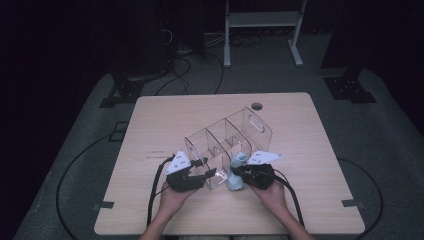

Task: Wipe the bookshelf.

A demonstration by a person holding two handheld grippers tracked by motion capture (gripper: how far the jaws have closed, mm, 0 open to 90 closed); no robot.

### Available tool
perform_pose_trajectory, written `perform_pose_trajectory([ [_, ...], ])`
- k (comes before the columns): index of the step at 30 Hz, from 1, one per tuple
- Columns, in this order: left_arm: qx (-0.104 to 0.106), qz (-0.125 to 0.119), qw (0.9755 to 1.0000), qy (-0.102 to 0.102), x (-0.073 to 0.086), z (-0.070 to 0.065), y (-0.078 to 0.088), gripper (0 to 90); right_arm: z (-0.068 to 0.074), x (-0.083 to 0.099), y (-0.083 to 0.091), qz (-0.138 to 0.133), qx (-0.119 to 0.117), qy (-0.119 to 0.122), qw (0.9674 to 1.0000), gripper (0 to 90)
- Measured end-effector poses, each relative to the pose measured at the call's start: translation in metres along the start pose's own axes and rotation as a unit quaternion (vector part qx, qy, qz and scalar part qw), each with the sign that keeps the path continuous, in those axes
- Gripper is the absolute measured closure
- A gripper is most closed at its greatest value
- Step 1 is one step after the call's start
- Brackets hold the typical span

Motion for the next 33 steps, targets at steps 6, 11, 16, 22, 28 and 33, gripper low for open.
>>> perform_pose_trajectory([
  [6,0.000,-0.003,1.0000,0.001,0.000,0.000,0.000,46.7,-0.005,0.012,-0.010,0.029,0.010,-0.004,0.9995,82.1],
  [11,0.001,-0.002,1.0000,0.001,0.000,-0.001,-0.001,46.7,0.006,-0.019,0.015,-0.030,-0.003,0.005,0.9995,82.1],
  [16,0.000,-0.001,1.0000,0.001,0.000,-0.001,-0.001,46.7,0.003,-0.011,0.008,-0.022,-0.003,0.000,0.9998,82.2],
  [22,0.000,-0.002,1.0000,0.003,-0.001,-0.001,-0.001,46.6,-0.006,0.010,-0.008,0.025,0.007,-0.012,0.9996,82.1],
  [28,0.002,-0.002,1.0000,0.002,-0.001,-0.002,-0.002,46.6,0.009,-0.029,0.022,-0.043,-0.001,0.011,0.9990,82.1],
  [33,0.003,-0.001,1.0000,0.002,-0.001,-0.002,-0.003,46.5,0.007,-0.022,0.018,-0.039,-0.003,0.004,0.9992,82.1],
])
Point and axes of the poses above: each handheld gripper's, and its own axes: y roughly backward along the jaws, x roughly out of its underside, z roughly to its left, the point moved 5 cm from there along -y, roughly forward along the jaws, and after that the axes turned 14 degrees about -y, right-handed, at the moved point
